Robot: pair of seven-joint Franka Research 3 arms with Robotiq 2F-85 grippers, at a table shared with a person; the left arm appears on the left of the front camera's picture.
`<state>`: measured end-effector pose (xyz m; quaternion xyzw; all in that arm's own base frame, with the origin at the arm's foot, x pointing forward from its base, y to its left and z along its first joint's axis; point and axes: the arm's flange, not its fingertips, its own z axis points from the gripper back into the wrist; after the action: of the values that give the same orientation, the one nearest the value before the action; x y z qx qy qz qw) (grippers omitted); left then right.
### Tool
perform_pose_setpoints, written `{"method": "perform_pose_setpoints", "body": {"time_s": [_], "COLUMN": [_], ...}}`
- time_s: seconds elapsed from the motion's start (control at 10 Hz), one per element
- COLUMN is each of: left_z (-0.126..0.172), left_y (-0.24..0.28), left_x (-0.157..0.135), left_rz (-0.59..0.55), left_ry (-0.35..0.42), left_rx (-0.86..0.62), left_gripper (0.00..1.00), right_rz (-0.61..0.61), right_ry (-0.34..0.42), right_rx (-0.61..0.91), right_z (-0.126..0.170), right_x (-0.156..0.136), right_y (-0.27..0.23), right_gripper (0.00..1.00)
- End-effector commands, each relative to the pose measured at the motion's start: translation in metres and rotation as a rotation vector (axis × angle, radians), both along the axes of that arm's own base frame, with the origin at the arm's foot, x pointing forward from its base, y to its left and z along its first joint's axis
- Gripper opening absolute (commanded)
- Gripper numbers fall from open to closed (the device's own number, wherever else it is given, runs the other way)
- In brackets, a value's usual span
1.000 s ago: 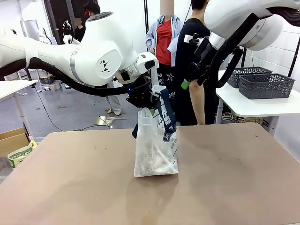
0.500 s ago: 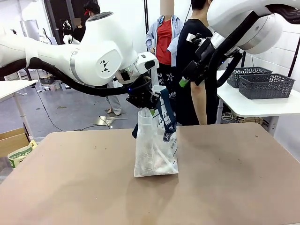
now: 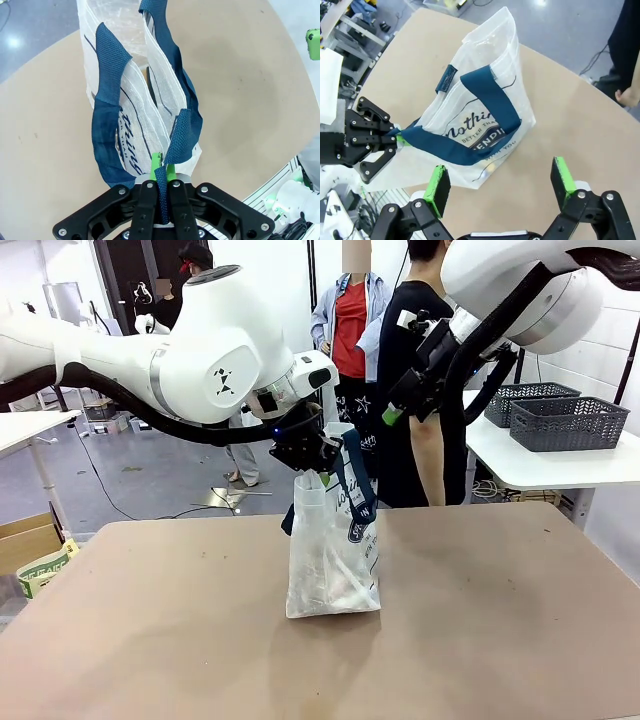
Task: Transfer purchased items from the store into the shopping bag.
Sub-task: Move the Reusable shopping bag to the right side of the table.
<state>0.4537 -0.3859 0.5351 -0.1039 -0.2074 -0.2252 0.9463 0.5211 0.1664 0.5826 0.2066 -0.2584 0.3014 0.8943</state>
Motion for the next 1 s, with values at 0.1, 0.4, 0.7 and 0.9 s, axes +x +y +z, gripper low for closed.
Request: {"method": "perform_pose_setpoints", "body": {"time_s": [0.1, 0.4, 0.7, 0.9], "left_z": [0.001, 0.001, 0.001, 0.0], "left_y": [0.001, 0.001, 0.001, 0.0], "left_x": [0.0, 0.0, 0.0, 0.0], "left_rz": [0.003, 0.003, 0.003, 0.0], "left_ry": [0.001, 0.001, 0.001, 0.0], "left_rx": [-0.004, -0.004, -0.004, 0.0], "left_gripper": [0.0, 0.0, 0.0, 0.0], "right_rz": [0.225, 0.264, 0.248, 0.236], "right_ry": [-0.036, -0.092, -0.063, -0.085], "right_rx": [0.025, 0.117, 0.111, 0.1], "right_z": [0.004, 0.003, -0.012, 0.007], "right_x": [-0.019, -0.026, -0.019, -0.021], "right_y": [-0.024, -0.061, -0.059, -0.067], "right_gripper": [1.0, 1.0, 1.0, 1.0]}}
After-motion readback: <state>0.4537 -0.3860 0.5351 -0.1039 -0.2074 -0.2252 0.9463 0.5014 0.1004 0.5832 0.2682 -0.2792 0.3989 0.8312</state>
